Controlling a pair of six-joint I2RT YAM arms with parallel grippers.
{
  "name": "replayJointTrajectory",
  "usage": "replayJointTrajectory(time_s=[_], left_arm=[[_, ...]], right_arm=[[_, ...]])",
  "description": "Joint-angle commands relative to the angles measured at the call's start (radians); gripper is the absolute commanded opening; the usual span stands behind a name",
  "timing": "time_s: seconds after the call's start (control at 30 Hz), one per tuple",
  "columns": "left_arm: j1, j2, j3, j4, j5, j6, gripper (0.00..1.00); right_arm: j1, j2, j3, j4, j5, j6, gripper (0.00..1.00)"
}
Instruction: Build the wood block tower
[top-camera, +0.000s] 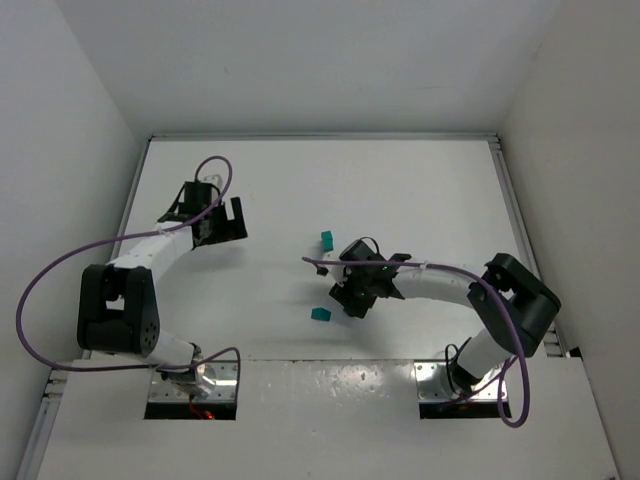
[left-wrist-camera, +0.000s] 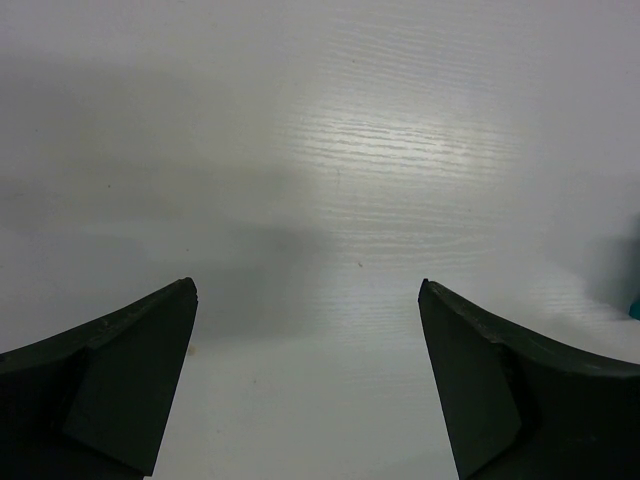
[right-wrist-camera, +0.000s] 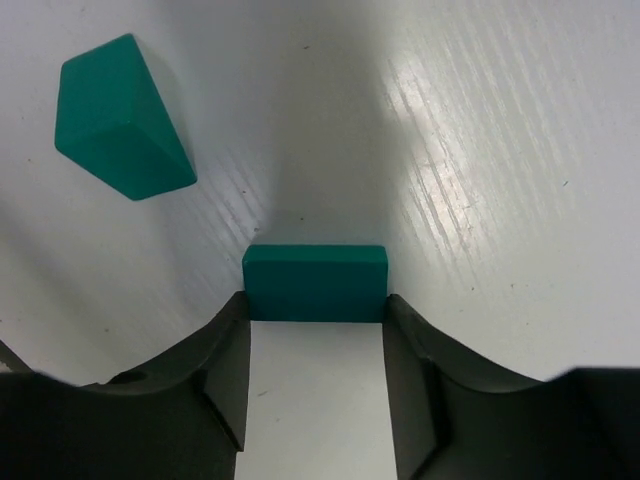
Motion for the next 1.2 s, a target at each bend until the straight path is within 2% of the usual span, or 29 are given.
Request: replayJointTrajectory(time_s=[0.0, 0.03, 0.07, 0.2, 0.33, 0.37, 0.4, 0.43, 0.47, 0.5, 0.53, 0.57, 0.6, 0.63, 0.67, 0.73, 0.8, 0.87, 0.9, 0.93, 1.0, 1.17], left_arm=[[0.012, 0.005, 0.024, 0.014, 0.035, 0.013, 0.99], [0.012, 0.005, 0.024, 0.014, 0.046, 0.044, 0.99], [0.012, 0.005, 0.024, 0.025, 0.058, 0.056, 0.99], [0.012, 0.005, 0.024, 0.014, 0.185, 0.136, 0.99], [0.012, -0.019, 0.034, 0.014, 0.257, 0.214, 0.99], [0.012, -0.019, 0.034, 0.014, 0.257, 0.223, 0.99], [0.012, -0.028, 0.022, 0.014, 0.257, 0.237, 0.99], [0.003, -0.028, 0.021, 0.005, 0.289, 0.246, 0.99], [0.003, -0.028, 0.021, 0.005, 0.29, 0.262, 0.99], [0.003, -0.038, 0.012, 0.005, 0.315, 0.262, 0.99], [0.003, -0.038, 0.012, -0.004, 0.325, 0.279, 0.99], [0.003, -0.038, 0.012, -0.018, 0.325, 0.289, 0.99], [0.003, -0.038, 0.026, -0.018, 0.335, 0.308, 0.99], [0.003, -0.038, 0.04, -0.032, 0.336, 0.32, 0.99], [0.003, -0.038, 0.04, -0.041, 0.336, 0.332, 0.99], [0.003, -0.038, 0.063, -0.041, 0.323, 0.332, 0.99], [0.003, -0.038, 0.077, -0.041, 0.323, 0.343, 0.99], [0.003, -0.028, 0.086, -0.05, 0.313, 0.343, 0.99], [0.003, -0.018, 0.095, -0.05, 0.303, 0.343, 0.99], [0.003, -0.018, 0.104, -0.05, 0.293, 0.343, 0.99], [0.003, -0.018, 0.104, -0.059, 0.293, 0.343, 0.99], [0.021, -0.009, 0.133, -0.081, 0.257, 0.352, 0.99]], right_arm=[[0.004, -0.01, 0.034, 0.045, 0.002, 0.006, 0.4], [0.0, -0.015, 0.032, 0.053, 0.004, -0.003, 0.37], [-0.008, -0.027, 0.028, 0.048, -0.016, -0.008, 0.29], [-0.056, -0.099, 0.035, -0.036, -0.119, -0.083, 0.15], [-0.155, -0.231, 0.072, -0.197, -0.306, -0.328, 0.01], [-0.187, -0.243, 0.083, -0.22, -0.399, -0.363, 0.01], [-0.201, -0.259, 0.121, -0.272, -0.434, -0.506, 0.01], [-0.255, -0.253, 0.146, -0.36, -0.523, -0.564, 0.01], [-0.27, -0.237, 0.169, -0.449, -0.545, -0.616, 0.01], [-0.286, -0.224, 0.262, -0.503, -0.574, -0.788, 0.01], [-0.321, -0.208, 0.307, -0.644, -0.652, -0.855, 0.01], [-0.33, -0.128, 0.4, -0.783, -0.668, -0.961, 0.01], [-0.351, -0.068, 0.501, -0.842, -0.683, -1.018, 0.01], [-0.365, 0.003, 0.547, -1.019, -0.698, -1.045, 0.01], [-0.37, 0.04, 0.662, -1.077, -0.7, -1.098, 0.01], [-0.381, 0.146, 0.825, -1.177, -0.676, -1.106, 0.01], [-0.392, 0.168, 0.871, -1.176, -0.668, -1.103, 0.01], [-0.401, 0.159, 0.85, -1.075, -0.663, -1.083, 0.01], [-0.387, 0.148, 0.801, -1.04, -0.63, -1.071, 0.01], [-0.381, 0.145, 0.789, -0.936, -0.586, -1.063, 0.01], [-0.352, 0.16, 0.787, -0.871, -0.524, -1.045, 0.01], [-0.326, 0.237, 0.864, -0.846, -0.441, -0.996, 0.01]])
